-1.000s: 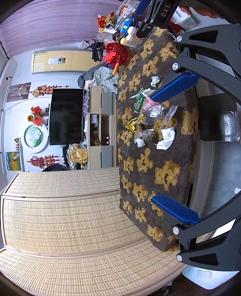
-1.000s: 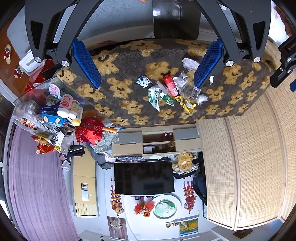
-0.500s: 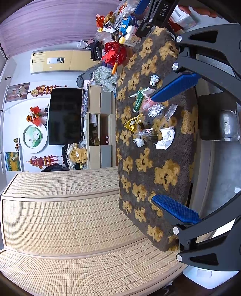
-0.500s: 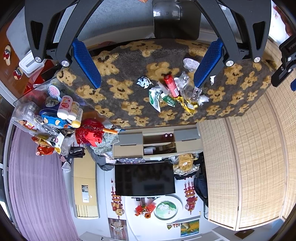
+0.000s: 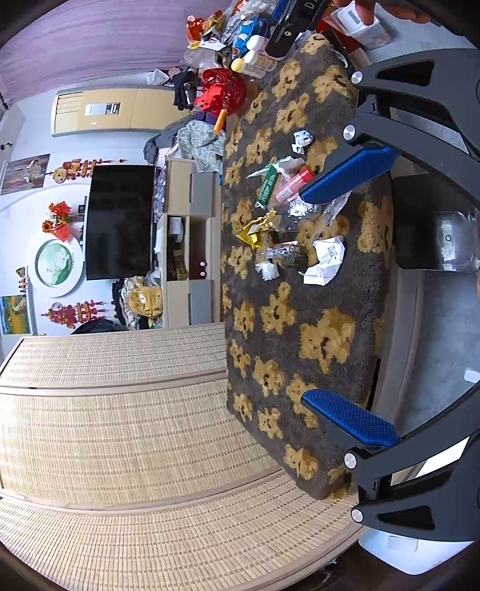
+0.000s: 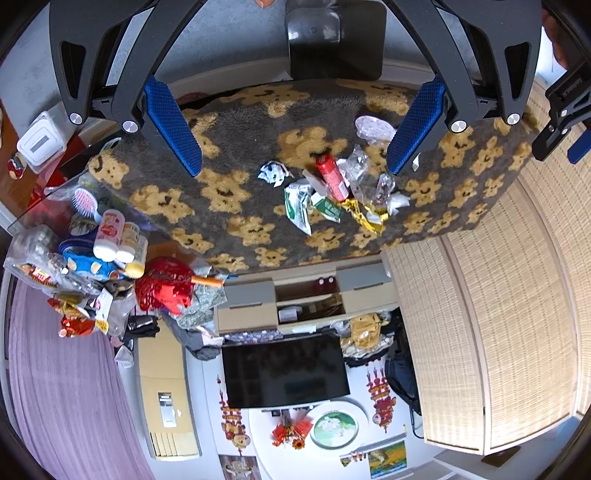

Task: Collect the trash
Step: 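Grasp the white paper with the left tool while the right tool grasps the pink-star plastic package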

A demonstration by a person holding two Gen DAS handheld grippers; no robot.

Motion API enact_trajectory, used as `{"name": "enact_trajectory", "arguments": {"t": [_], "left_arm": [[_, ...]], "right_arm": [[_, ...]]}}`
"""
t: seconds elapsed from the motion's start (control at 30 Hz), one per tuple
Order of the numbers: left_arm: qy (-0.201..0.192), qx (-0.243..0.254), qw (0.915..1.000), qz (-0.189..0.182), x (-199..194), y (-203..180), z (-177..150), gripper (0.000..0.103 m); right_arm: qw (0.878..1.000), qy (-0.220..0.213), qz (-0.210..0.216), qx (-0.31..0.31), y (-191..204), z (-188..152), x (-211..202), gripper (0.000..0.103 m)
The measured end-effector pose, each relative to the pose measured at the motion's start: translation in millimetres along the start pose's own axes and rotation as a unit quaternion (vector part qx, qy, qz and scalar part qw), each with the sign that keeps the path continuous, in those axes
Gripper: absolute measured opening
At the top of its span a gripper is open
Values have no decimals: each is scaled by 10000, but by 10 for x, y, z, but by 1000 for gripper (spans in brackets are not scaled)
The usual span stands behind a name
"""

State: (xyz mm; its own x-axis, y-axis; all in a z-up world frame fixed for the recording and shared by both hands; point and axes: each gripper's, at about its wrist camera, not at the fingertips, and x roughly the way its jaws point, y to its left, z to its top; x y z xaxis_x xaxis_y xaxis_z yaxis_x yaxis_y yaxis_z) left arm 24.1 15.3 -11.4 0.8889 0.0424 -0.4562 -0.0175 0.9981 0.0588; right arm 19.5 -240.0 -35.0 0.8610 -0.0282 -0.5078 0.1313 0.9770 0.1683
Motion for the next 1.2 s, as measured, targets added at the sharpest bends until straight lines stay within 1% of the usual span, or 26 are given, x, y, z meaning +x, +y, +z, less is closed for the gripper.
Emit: {"name": "enact_trajectory", "arguments": {"t": [0.1, 0.27, 0.33, 0.53, 0.6, 0.7, 0.83, 0.9, 0.93, 1.03, 1.1, 1.17, 1.2], "left_arm": [[174, 66, 9998, -44, 176, -7, -67, 95], [628, 104, 9979, -83, 555, 42, -211, 95], [744, 125, 9971, -78, 661, 61, -252, 95], [1034, 186, 9945, -36, 966, 102, -338, 95], [1106, 213, 9936, -113, 1051, 116, -358, 95], [1205, 135, 9926, -106, 1194, 158, -372, 95], [1369, 79, 9904, -155, 1394, 199, -397, 95], [1456, 57, 9892, -177, 1511, 225, -401, 95], [1483, 50, 9888, -189, 1559, 233, -400, 95], [1561, -10, 9874, -255, 1710, 267, -398, 95], [1646, -28, 9859, -293, 1806, 278, -410, 95], [1704, -3, 9849, -295, 1887, 278, -432, 94], [1729, 13, 9845, -299, 1927, 278, -441, 92]], "right_arm": [[9998, 179, 73, -9, 9, -63, 168, 100], [9968, 557, 477, -310, 194, -230, 463, 100], [9950, 683, 599, -406, 270, -308, 579, 100], [9886, 929, 863, -808, 464, -511, 827, 100], [9858, 1056, 1015, -825, 507, -579, 925, 100], [9810, 1264, 1208, -841, 575, -661, 1091, 100], [9771, 1511, 1203, -894, 652, -759, 1334, 100], [9763, 1533, 1155, -1003, 695, -789, 1427, 100], [9762, 1497, 1132, -1084, 728, -800, 1455, 99], [9742, 1433, 1130, -1329, 843, -830, 1566, 87], [9720, 1451, 1103, -1483, 925, -843, 1662, 83], [9695, 1495, 1059, -1630, 1002, -863, 1750, 74], [9682, 1522, 1045, -1689, 1034, -875, 1808, 72]]}}
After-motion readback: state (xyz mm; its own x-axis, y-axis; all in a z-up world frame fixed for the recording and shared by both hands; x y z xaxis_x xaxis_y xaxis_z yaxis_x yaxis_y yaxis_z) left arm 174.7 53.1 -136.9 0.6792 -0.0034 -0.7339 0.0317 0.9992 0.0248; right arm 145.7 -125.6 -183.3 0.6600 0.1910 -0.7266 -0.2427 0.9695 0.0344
